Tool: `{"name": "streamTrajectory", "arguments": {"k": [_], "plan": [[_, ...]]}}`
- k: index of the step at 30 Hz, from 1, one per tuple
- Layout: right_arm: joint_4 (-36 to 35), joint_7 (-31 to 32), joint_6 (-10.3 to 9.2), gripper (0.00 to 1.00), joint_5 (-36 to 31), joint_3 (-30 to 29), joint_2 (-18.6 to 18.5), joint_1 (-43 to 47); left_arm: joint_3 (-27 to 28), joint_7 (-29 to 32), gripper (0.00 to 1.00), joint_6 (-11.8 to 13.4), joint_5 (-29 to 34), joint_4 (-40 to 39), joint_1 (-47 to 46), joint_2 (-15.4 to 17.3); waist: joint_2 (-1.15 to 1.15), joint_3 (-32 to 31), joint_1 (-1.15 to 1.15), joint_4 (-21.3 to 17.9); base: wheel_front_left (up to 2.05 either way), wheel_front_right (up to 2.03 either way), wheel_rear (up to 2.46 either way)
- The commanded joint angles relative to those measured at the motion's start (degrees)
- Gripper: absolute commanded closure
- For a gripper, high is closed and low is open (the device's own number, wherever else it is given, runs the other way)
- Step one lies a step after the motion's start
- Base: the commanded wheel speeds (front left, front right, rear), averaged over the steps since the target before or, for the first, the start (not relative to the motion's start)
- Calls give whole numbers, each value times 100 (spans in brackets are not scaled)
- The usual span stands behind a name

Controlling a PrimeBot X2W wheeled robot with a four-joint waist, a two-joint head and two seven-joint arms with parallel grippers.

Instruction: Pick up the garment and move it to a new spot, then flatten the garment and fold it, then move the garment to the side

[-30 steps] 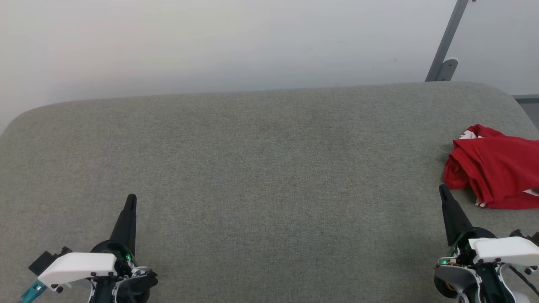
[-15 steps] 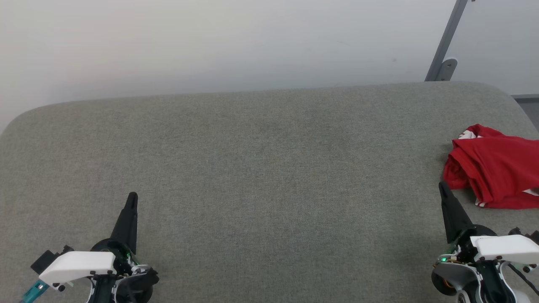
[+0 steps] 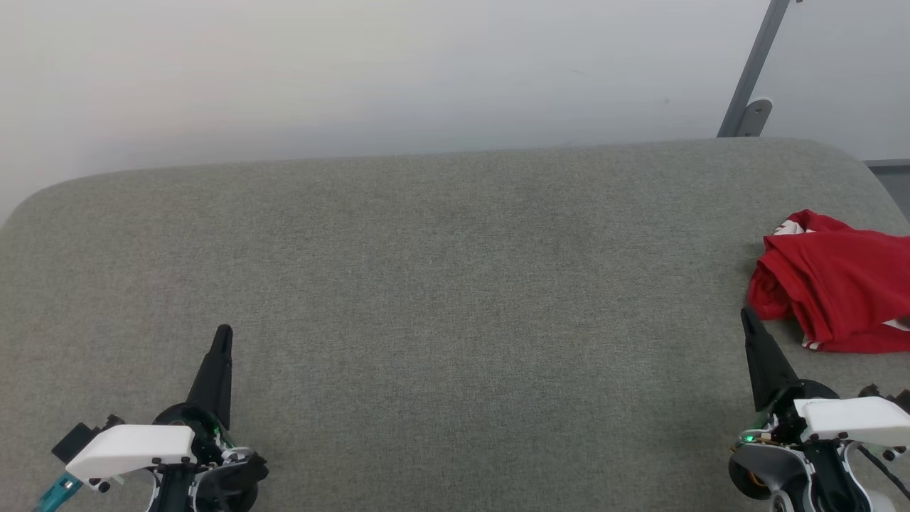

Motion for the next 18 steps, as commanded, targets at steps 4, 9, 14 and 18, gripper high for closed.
{"name": "streamTrajectory", "arguments": {"k": [4, 9, 14, 18], "plan": [[14, 9, -2, 100, 19, -5, 11, -24, 17, 14, 100, -31, -9, -2, -66, -9, 0, 0, 0, 0, 0, 0, 0], [14, 10, -2, 100, 18, -4, 12, -24, 17, 15, 100, -31, -8, -2, -67, -10, 0, 0, 0, 0, 0, 0, 0], [14, 10, -2, 100, 18, -4, 12, -24, 17, 16, 100, -31, -8, -2, -67, -10, 0, 0, 0, 0, 0, 0, 0], [14, 11, -2, 100, 18, -6, 12, -24, 19, 16, 100, -31, -7, -2, -67, -10, 0, 0, 0, 0, 0, 0, 0]]}}
